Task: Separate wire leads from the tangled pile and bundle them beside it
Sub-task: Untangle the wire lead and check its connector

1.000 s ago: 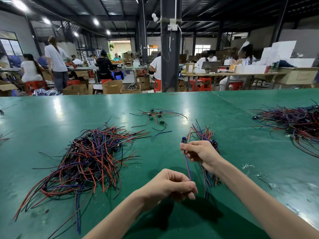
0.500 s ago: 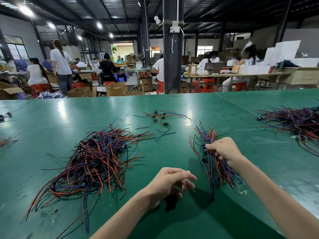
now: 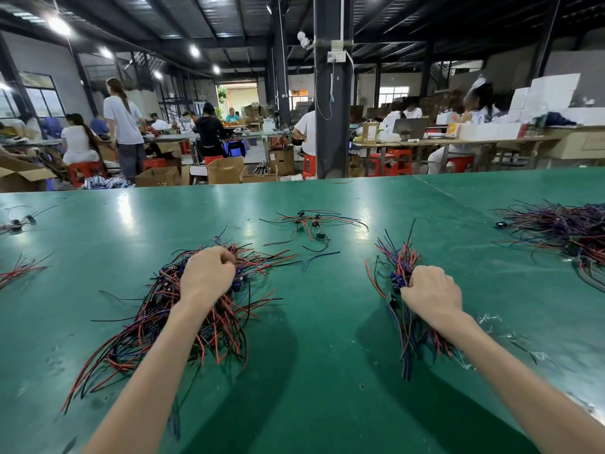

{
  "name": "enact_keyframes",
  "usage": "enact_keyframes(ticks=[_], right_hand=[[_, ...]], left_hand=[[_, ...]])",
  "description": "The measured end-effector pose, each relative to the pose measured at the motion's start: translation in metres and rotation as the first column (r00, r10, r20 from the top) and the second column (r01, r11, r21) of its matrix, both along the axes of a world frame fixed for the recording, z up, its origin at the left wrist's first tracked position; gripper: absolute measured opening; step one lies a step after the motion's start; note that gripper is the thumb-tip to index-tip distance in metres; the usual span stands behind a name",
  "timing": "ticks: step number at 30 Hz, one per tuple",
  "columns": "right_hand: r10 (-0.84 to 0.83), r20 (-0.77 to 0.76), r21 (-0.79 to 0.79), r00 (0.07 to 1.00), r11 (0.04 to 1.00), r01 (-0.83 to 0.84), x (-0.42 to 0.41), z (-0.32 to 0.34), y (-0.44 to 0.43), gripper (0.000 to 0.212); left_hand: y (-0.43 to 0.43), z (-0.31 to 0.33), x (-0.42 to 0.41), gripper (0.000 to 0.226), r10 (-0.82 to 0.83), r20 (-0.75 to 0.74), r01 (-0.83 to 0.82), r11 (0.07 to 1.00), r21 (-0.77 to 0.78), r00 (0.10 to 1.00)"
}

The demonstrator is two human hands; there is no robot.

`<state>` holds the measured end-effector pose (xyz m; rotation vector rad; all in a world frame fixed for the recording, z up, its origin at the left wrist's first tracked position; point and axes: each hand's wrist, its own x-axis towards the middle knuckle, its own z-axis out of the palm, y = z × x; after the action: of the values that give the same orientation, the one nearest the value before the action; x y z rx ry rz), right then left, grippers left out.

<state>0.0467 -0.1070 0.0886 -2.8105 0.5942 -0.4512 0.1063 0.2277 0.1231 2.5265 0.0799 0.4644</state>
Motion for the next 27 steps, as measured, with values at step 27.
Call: enact_keyframes(ticks=[27], right_hand=[[0.306,0.036,-0.185,0.951,0.938,-0.294,-0.012,-0.042,0.059,0.021]], left_hand=[[0.036,-0.016,0.045,0.038,0.067,-0.026,-0.071,0.926,-0.371,0.997]])
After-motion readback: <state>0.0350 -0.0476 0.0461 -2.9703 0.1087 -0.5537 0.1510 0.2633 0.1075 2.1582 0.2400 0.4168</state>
